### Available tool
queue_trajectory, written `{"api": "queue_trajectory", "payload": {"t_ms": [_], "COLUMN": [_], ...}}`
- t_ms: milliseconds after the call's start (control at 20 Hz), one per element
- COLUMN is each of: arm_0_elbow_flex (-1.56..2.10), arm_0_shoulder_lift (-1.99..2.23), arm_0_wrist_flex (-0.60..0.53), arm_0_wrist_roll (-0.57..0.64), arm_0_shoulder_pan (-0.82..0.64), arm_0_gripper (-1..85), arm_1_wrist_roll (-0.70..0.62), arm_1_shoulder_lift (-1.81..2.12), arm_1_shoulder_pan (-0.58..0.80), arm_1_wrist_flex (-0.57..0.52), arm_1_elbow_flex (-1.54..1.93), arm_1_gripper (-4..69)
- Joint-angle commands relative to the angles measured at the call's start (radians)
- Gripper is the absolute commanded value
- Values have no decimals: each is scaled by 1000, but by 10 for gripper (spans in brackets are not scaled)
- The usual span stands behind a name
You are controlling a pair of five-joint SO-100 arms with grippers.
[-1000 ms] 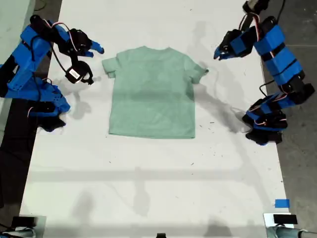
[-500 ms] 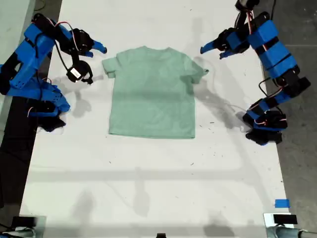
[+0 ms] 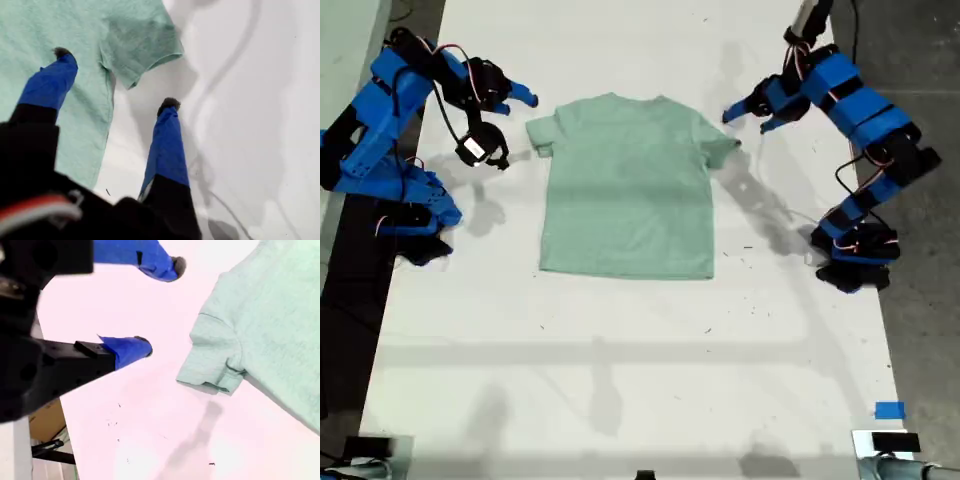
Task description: Fold t-shirt
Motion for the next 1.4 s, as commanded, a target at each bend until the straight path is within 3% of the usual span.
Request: {"api": "queue_trajectory", "payload": {"t_ms": [0, 450, 500, 600, 650, 850, 1150, 1350], "arm_0_elbow_flex": [2, 32, 35, 43, 48, 57, 72, 78], "arm_0_shoulder_lift": [3, 2, 2, 2, 2, 2, 2, 2], "arm_0_wrist_flex": [-35, -46, -46, -51, -54, -61, -72, -72], "arm_0_wrist_roll": [9, 21, 23, 23, 23, 23, 23, 25], "arm_0_shoulder_pan": [-15, -31, -31, -34, -34, -34, -32, -32], "arm_0_gripper": [254, 253, 252, 251, 251, 250, 250, 250], "arm_1_wrist_roll": [23, 63, 69, 92, 106, 104, 81, 94], "arm_1_shoulder_lift": [-11, -207, -229, -270, -291, -324, -276, -202], "arm_1_shoulder_pan": [12, 6, 8, 18, 26, 43, 26, 15], "arm_1_wrist_flex": [-83, -272, -291, -299, -291, -255, -117, 43], "arm_1_elbow_flex": [11, 64, 63, 38, 21, -28, -135, -265], "arm_1_gripper": [364, 337, 299, 120, 70, 5, 3, 8]}}
